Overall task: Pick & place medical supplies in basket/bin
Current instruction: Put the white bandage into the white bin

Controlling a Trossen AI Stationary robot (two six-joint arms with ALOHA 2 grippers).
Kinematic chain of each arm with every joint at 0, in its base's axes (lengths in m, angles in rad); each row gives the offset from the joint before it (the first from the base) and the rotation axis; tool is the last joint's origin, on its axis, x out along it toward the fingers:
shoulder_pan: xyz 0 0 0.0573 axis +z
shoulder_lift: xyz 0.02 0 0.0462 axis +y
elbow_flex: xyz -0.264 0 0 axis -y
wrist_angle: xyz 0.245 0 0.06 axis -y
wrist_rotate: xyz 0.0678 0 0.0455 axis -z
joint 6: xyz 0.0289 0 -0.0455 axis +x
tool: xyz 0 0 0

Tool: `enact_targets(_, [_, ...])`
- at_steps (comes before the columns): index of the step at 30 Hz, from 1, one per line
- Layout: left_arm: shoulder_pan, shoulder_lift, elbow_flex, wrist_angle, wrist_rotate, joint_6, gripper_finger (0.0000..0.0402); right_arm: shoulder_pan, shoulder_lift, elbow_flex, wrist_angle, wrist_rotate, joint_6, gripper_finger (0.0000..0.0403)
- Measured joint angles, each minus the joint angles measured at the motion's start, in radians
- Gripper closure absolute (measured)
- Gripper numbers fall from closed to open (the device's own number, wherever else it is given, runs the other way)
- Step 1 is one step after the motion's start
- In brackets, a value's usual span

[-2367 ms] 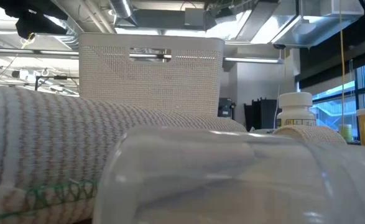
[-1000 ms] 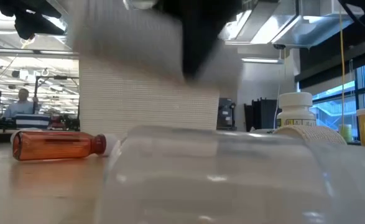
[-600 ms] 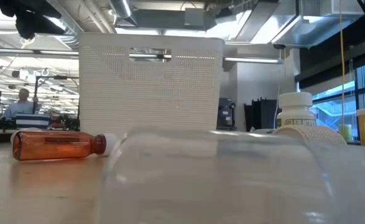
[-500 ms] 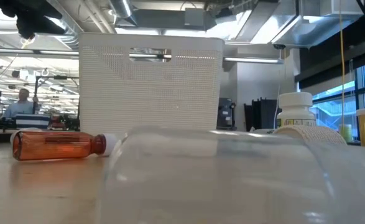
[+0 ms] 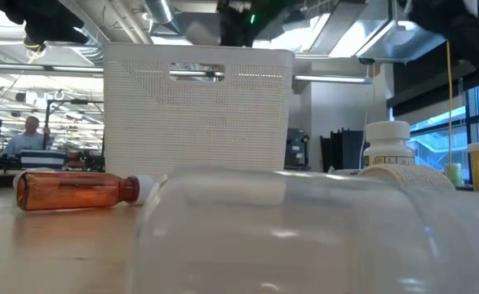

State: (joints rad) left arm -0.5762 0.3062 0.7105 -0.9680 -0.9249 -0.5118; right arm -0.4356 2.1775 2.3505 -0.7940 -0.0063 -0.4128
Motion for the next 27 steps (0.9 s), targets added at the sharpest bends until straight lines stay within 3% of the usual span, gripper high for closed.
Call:
enact_targets(6, [0.000, 0.000, 0.000, 0.000, 0.000, 0.002, 0.0167, -0.049, 0.150, -0.001, -0.022, 0.002, -0.214, 0.0293])
enact_targets(11, [0.000, 0.000, 0.000, 0.000, 0.001, 0.002, 0.0167, -0.054, 0.231, -0.001, -0.063, 0.185, -0.335, 0.0293])
enact_targets(27, [0.000, 0.000, 0.000, 0.000, 0.000, 0.001, 0.0167, -0.032, 0.334, -0.001, -0.073, 0.352, -0.327, 0.0280])
